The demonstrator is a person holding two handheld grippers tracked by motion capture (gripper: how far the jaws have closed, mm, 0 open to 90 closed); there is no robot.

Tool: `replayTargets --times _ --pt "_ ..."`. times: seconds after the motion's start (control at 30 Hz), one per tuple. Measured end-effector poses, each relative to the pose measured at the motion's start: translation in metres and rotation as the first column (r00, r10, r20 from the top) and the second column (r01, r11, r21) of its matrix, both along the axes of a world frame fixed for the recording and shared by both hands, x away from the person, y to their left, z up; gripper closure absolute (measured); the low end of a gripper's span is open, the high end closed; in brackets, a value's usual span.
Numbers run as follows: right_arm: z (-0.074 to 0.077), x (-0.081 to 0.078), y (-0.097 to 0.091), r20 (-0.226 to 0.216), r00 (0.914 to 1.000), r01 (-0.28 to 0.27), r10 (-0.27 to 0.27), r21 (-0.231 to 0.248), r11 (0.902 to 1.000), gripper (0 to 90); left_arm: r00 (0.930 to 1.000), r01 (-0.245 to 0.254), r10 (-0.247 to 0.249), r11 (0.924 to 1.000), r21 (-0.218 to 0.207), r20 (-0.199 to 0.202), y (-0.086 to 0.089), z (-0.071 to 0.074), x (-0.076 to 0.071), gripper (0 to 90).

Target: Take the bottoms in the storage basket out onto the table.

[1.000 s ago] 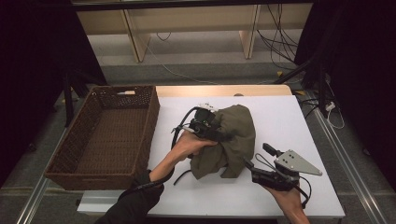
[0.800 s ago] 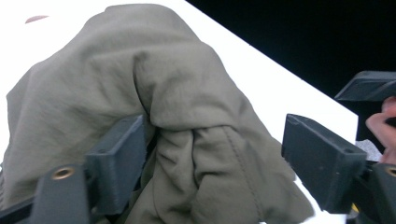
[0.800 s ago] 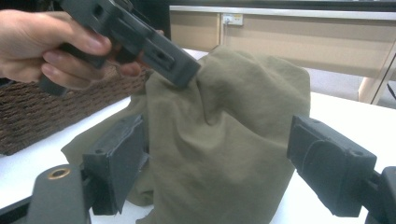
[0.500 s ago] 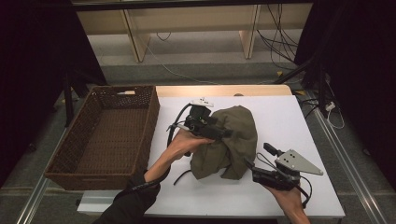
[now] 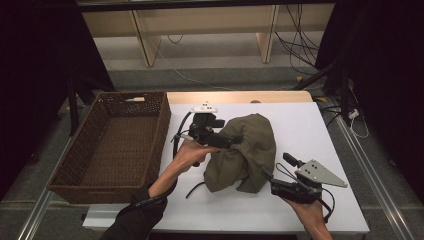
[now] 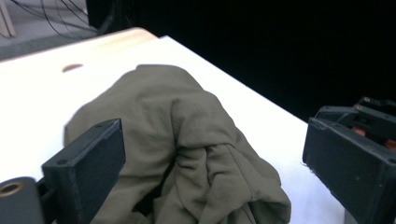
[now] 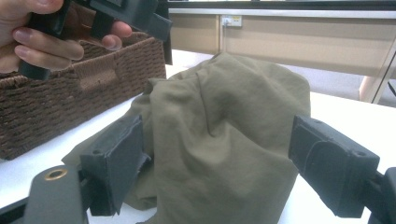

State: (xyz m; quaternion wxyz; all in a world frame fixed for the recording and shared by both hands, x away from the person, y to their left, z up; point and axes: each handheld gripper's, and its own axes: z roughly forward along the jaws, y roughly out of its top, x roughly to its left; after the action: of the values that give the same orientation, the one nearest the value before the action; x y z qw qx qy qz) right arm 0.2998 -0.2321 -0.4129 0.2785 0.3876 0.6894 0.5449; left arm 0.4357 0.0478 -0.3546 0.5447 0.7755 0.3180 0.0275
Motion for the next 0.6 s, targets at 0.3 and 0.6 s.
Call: replayTargets --times 0.3,0.6 --pt "0.000 0.000 0.000 -0.002 1.0000 -0.004 0.004 0.001 1.0000 18.6 0.9992 -0.023 0.023 0.9994 -0.025 0.034 0.012 -0.002 -0.005 4.8" --pt "0.000 0.000 0.000 -0.003 0.9999 -0.010 0.010 0.004 0.9999 18.1 0.9973 -0.036 0.039 0.9982 -0.047 0.062 0.020 -0.005 -0.010 4.1"
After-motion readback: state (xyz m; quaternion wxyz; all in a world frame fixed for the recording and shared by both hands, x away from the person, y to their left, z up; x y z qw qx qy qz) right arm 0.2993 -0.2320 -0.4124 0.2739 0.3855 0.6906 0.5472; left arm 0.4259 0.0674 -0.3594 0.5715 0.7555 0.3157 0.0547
